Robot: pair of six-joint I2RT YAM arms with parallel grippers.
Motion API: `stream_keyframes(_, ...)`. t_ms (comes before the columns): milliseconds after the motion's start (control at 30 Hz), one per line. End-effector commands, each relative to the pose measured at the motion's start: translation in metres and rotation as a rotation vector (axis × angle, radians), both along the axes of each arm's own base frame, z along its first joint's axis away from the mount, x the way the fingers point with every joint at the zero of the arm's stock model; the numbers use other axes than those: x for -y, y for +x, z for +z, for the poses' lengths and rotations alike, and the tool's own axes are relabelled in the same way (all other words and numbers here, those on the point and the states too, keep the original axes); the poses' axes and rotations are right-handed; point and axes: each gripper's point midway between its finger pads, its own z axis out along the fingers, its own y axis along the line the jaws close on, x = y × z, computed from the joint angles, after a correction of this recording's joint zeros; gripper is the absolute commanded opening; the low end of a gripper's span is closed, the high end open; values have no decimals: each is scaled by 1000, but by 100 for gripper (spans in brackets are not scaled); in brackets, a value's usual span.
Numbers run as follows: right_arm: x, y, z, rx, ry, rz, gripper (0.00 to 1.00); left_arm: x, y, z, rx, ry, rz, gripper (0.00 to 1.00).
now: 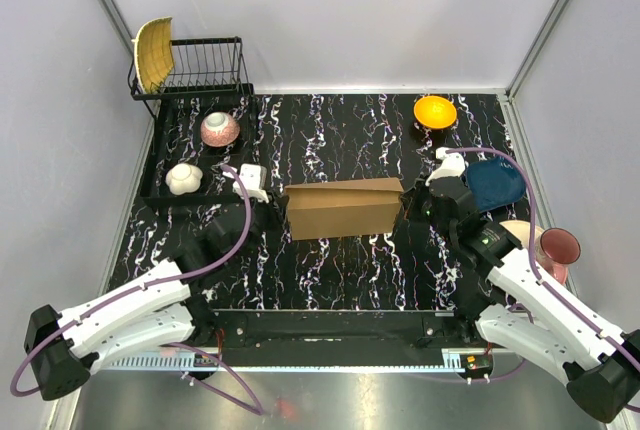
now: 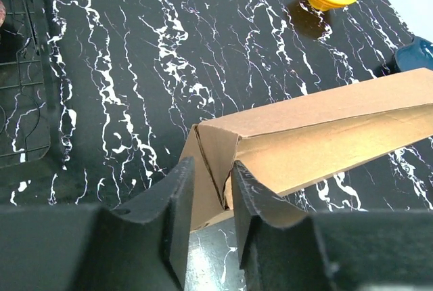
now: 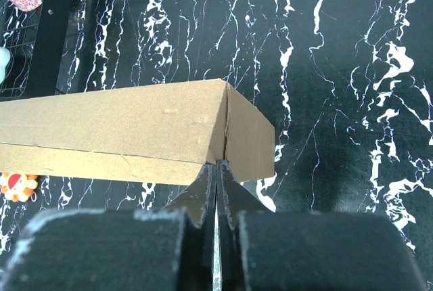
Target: Fold the paper box
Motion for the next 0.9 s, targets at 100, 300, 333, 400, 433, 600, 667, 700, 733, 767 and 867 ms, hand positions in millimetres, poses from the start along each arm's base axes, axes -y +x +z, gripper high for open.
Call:
stream_keyframes(100, 8, -15, -26, -106, -80, 10, 0, 4, 8, 46, 98, -75, 7, 29)
stream_keyframes(300, 7, -15, -27, -111, -77, 14, 0, 7, 10, 45, 94, -67, 1, 25)
stream_keyframes(333, 7, -16, -27, -111, -77, 16, 0, 7, 9, 44, 93, -69, -4, 21)
stream_keyframes(400, 7, -16, -27, -111, -73, 16, 0, 9, 9, 42, 91, -70, -11, 6)
stream_keyframes(433, 7, -16, -27, -111, -70, 16, 0, 10, 9, 37, 83, -64, -15, 0)
stream_keyframes(600, 6, -16, -27, -112, -70, 17, 0, 16, 7, 25, 61, -81, -35, 0)
stream_keyframes(667, 6, -17, -27, -114, -70, 20, 0, 17, 6, 20, 52, -83, -41, 0)
stream_keyframes(700, 6, -17, -27, -115, -73, 19, 0, 18, 5, 17, 46, -85, -43, 0)
stream_keyframes(733, 6, -16, -26, -112, -68, 20, 0, 19, 4, 14, 40, -84, -50, 0)
stream_keyframes(767, 6, -17, -26, -114, -70, 18, 0, 19, 5, 12, 36, -92, -48, 0)
stream_keyframes(867, 6, -17, -27, -116, -70, 20, 0, 20, 3, 3, 21, -95, -51, 0)
